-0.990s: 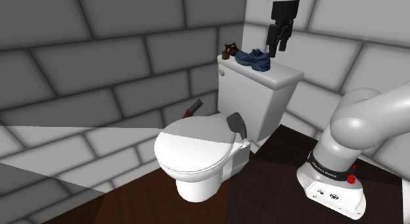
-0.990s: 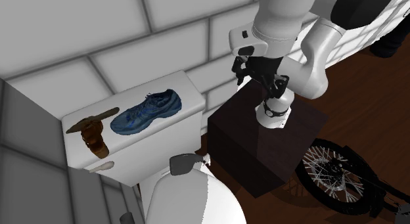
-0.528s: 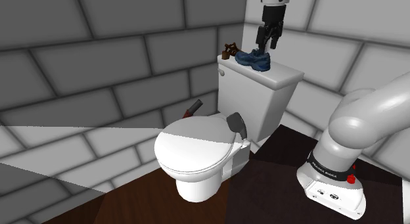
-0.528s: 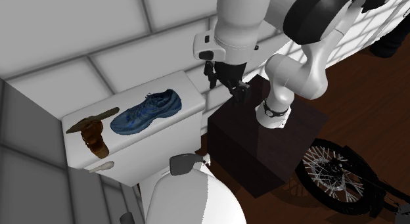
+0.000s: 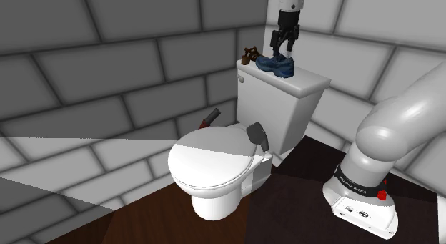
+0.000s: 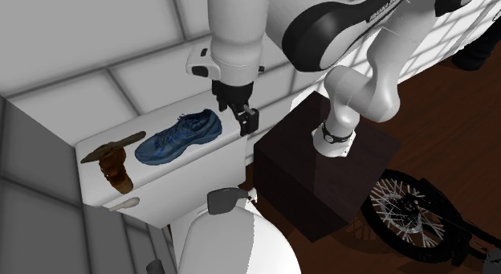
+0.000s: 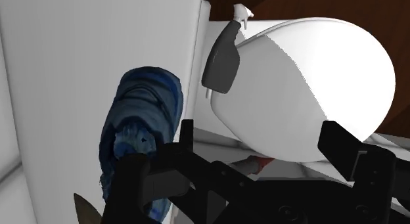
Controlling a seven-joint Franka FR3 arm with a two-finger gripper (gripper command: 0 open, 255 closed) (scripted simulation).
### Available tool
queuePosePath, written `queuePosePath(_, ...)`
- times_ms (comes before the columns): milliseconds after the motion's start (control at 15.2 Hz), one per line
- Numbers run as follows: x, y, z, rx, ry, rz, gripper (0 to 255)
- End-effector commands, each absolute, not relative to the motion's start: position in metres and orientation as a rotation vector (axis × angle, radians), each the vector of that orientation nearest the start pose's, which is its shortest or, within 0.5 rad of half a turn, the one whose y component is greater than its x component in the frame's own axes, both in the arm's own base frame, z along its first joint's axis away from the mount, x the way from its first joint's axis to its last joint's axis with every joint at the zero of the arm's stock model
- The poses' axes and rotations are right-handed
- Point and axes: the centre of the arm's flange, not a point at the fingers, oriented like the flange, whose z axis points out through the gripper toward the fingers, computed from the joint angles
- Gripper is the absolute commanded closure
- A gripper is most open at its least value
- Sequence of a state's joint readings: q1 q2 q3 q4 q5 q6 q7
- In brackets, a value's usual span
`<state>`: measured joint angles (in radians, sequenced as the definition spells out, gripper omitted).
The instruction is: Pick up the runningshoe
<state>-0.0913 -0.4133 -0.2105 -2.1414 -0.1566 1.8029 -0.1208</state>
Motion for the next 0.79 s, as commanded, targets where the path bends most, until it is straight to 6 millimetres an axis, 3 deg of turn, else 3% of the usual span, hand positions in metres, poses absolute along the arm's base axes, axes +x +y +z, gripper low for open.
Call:
queuePosePath(0,0.428,-0.175,0.569,-3.222,0.257,-0.109,0)
queuePosePath(660,0.496,-0.273,0.559,-3.24,0.45,-0.227,0)
queuePosePath(726,0.496,-0.274,0.559,-3.24,0.451,-0.228,0)
